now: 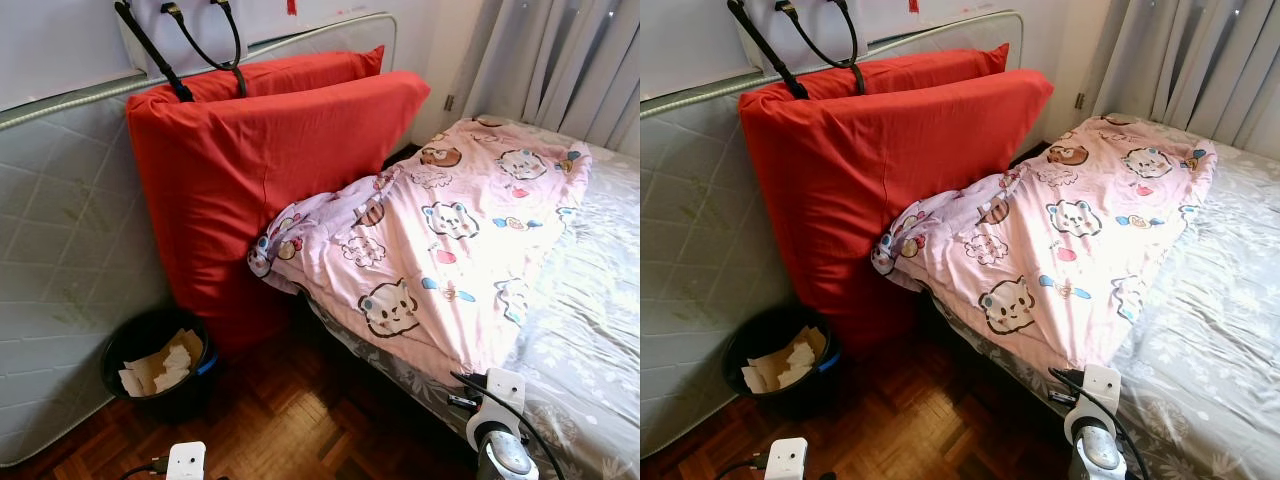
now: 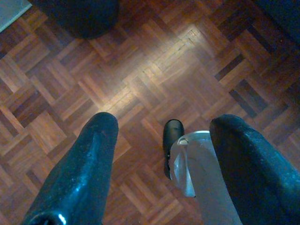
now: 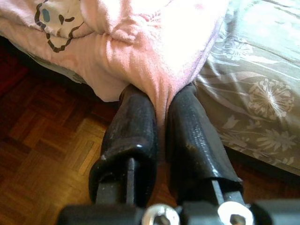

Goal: Clean up the room

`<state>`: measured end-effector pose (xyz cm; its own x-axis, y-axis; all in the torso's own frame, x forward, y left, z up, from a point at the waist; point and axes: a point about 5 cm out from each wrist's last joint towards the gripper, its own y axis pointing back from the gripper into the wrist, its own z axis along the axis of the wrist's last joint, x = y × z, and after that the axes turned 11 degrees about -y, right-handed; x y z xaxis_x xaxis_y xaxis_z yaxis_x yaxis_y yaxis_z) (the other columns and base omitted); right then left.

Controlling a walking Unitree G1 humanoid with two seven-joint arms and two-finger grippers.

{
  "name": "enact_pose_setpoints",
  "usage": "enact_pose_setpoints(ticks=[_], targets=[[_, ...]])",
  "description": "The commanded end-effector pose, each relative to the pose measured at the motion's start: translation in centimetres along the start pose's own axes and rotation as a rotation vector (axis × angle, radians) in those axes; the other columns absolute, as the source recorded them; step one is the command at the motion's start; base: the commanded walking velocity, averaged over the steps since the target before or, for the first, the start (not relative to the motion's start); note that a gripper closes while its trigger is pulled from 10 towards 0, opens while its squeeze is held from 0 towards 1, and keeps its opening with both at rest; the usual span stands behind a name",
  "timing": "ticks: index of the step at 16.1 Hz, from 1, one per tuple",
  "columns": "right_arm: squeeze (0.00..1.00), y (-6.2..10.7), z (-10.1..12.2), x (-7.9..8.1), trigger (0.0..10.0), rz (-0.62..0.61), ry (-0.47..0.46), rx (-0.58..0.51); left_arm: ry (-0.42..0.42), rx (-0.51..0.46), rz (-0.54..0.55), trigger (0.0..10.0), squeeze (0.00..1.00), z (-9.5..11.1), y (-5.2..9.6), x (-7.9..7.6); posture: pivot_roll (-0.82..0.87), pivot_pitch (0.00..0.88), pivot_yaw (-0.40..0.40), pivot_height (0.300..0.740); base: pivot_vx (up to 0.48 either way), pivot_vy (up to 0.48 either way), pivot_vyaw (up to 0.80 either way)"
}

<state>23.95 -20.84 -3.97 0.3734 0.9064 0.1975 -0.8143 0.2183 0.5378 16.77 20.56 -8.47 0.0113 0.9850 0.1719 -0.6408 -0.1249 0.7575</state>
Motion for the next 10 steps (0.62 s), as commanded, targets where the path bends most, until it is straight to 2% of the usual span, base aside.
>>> enact_pose_setpoints(ticks=[1,4,5,6,10], targets=[[0.00,0.07,-0.38,0.11,10.0,-0.003,-0.014,0.019,-0.014,0.011,0.005,10.0,0.00,-0.04,-0.02,0.31,0.03,0.000,-0.026,0.740,0.000,0.000,0.00],[0.00,0.08,-0.37,0.04,10.0,-0.005,-0.020,0.019,-0.015,0.011,0.005,10.0,0.00,-0.04,-0.02,0.38,0.03,0.000,-0.026,0.740,0.000,0.000,0.00],[0.39,0.09,-0.37,0.04,10.0,-0.006,-0.021,0.018,-0.016,0.009,0.005,10.0,0.00,-0.01,-0.03,0.40,0.03,0.000,-0.026,0.740,0.000,0.000,0.00],[0.47,0.09,-0.37,0.05,10.0,-0.004,-0.022,0.018,-0.018,0.008,0.004,10.0,0.00,0.01,-0.03,0.41,0.03,0.000,-0.027,0.740,0.000,0.000,0.00],[0.44,0.08,-0.37,0.08,10.0,-0.003,-0.023,0.018,-0.017,0.006,0.005,10.0,0.00,0.08,-0.05,0.39,0.03,0.000,-0.027,0.740,0.000,0.000,0.00]])
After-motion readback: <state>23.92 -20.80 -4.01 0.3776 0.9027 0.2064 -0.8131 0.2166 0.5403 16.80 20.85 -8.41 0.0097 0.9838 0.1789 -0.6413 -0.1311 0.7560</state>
